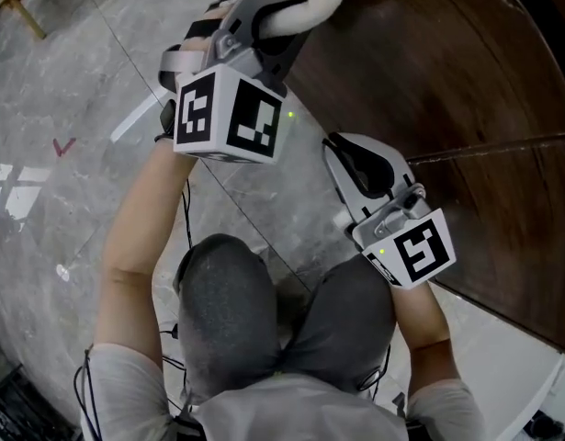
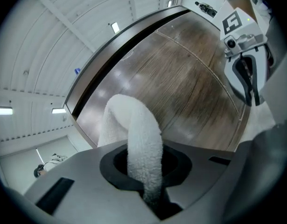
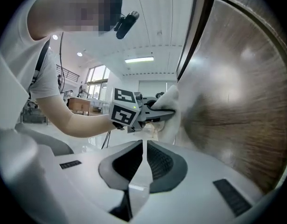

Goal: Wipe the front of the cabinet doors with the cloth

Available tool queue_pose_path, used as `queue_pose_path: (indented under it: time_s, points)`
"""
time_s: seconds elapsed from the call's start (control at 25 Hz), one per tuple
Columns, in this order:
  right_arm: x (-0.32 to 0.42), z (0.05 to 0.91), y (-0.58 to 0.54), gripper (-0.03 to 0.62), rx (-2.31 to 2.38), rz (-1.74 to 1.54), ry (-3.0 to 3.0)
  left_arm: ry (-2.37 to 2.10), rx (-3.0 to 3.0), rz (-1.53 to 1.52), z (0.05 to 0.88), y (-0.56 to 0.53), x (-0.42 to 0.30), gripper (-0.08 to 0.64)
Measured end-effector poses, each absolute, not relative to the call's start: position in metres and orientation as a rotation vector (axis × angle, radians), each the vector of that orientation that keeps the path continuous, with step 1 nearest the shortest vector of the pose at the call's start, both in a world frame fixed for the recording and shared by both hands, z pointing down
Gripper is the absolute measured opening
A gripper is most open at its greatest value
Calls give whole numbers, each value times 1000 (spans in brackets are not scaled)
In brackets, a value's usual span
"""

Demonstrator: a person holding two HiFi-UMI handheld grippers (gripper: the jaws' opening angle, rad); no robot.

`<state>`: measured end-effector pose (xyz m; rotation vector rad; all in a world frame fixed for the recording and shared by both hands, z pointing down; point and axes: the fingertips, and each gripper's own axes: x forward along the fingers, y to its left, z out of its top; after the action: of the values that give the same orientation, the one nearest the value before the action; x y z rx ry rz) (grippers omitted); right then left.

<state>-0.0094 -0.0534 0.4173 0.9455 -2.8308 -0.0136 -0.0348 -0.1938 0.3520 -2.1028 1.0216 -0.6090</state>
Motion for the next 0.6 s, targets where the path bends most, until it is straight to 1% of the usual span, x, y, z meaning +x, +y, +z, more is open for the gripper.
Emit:
queue_pose_path:
  time_s: [0.4,0.6]
  points:
    - [0,416,-64,52,1013,-6,-2806,1100,-2058,-686,370,-247,-66,58]
    - [5,415,-66,52,1059,-10,-2799,1100,-2059,-703,381,-262,-65,58]
